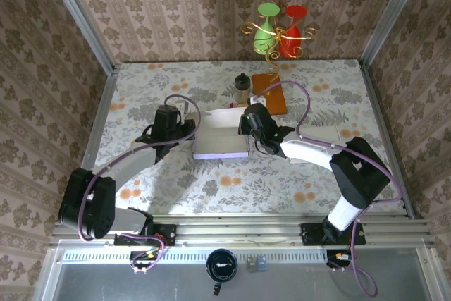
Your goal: Fold the paper box
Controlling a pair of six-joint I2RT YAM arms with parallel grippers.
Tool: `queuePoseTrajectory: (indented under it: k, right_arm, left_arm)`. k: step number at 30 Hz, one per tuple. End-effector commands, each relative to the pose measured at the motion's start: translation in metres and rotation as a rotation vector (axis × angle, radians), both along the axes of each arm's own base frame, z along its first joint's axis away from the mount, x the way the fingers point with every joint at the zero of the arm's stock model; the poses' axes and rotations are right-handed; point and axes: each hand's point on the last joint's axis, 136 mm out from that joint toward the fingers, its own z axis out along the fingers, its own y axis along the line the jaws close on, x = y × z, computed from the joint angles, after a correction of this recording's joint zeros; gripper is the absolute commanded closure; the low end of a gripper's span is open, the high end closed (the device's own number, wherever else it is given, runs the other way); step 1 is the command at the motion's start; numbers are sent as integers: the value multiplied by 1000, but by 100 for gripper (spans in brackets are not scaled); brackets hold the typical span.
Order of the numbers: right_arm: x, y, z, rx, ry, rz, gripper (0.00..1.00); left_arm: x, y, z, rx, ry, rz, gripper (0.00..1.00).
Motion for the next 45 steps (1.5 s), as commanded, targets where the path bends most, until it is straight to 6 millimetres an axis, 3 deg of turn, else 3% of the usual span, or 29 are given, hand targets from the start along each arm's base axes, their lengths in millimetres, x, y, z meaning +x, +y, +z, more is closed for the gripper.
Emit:
queuePoseTrajectory:
  k: [1, 7, 11, 15, 19, 25, 29, 33, 40, 42, 45]
  right_arm:
    - [-7, 7, -8, 17, 22, 3, 100]
    - [-16, -1, -17, -29, 53, -20, 100]
    - [-23, -4, -15, -26, 85, -34, 93]
    - [-34, -13, -5, 5, 152, -92, 77]
    - [-51, -23, 11, 105, 222, -170, 48]
    - [-80, -46, 37, 272, 273, -298, 28]
    - [-94, -56, 50, 423, 310, -402, 31]
    - [-100, -54, 63, 680, 374, -552, 40]
    - [-88, -6, 100, 974, 423, -696, 40]
    - [-82, 8, 102, 1007, 458, -713, 40]
    - [-74, 24, 83, 1005, 519, -759, 41]
  left_arm:
    - [-15, -11, -2, -35, 18, -47, 100]
    - [-31, -12, -21, 0, 46, -62, 100]
    - [-39, -7, -25, 27, 36, -42, 100]
    - [-45, -1, -29, 81, 33, -11, 100]
    - [-49, 5, -30, 129, 20, 23, 100]
    - [-52, 7, -25, 167, -12, 40, 100]
    - [-53, 3, -23, 174, -23, 36, 100]
    - [-55, -1, -23, 178, -33, 31, 100]
    - [-58, -3, -24, 185, -40, 38, 100]
    - [-59, -4, -24, 182, -44, 40, 100]
    - [-60, -6, -24, 180, -50, 43, 100]
